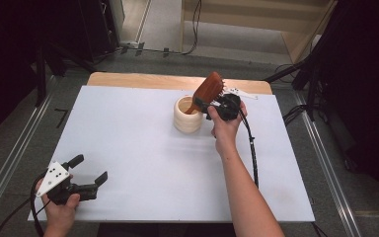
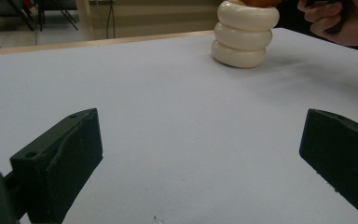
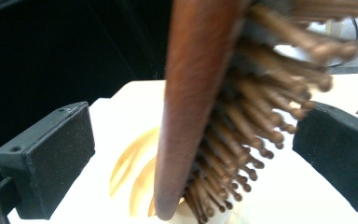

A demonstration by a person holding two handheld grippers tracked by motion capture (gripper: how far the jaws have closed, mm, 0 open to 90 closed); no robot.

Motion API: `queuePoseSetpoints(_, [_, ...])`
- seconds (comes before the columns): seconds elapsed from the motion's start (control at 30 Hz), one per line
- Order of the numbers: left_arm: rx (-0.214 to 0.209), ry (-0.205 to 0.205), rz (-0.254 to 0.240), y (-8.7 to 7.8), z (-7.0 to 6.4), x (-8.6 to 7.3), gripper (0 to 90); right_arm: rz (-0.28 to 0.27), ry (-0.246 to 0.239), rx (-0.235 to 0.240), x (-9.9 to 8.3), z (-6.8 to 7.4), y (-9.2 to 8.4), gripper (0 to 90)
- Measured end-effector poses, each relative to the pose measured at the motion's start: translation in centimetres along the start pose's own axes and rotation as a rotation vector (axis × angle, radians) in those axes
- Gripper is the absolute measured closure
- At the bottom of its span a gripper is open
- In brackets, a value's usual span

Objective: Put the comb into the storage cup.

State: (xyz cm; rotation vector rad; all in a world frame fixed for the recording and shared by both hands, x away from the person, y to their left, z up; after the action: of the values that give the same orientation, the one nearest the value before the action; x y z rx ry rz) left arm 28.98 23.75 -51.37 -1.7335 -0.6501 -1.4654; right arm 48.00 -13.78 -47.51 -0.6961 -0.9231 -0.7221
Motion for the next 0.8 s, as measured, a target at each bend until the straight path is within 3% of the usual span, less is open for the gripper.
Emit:
queuePoseSetpoints(0.27, [-0.002,-0.002,-0.002,0.0,0.0,0.0,0.0,0.030,-0.067,-0.007,-0.4,0.5,-0.4,0.0])
queuePoseSetpoints(0.47, [-0.003,0.000,-0.002,0.0,-0.1,0.0,0.0,0.041,-0.144,-0.016,-0.6,1.1,-1.1,0.0])
queuePoseSetpoints(0.8, [-0.004,0.000,-0.001,0.0,-0.1,0.0,0.0,0.033,-0.190,-0.018,-1.3,1.2,-2.9,0.0])
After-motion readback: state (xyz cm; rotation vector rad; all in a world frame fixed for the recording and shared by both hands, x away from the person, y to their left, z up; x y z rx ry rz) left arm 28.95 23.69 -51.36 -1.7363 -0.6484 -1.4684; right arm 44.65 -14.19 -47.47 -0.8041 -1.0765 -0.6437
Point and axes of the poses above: each handheld gripper's, and its own axes: y roughly forward along the jaws, x roughly out of its top, z roughly to its left, the point moved 8 cm from there along y, roughly forward along the jaws, and after that the axes turned 5 degrees about -z, right-handed, at the moved point
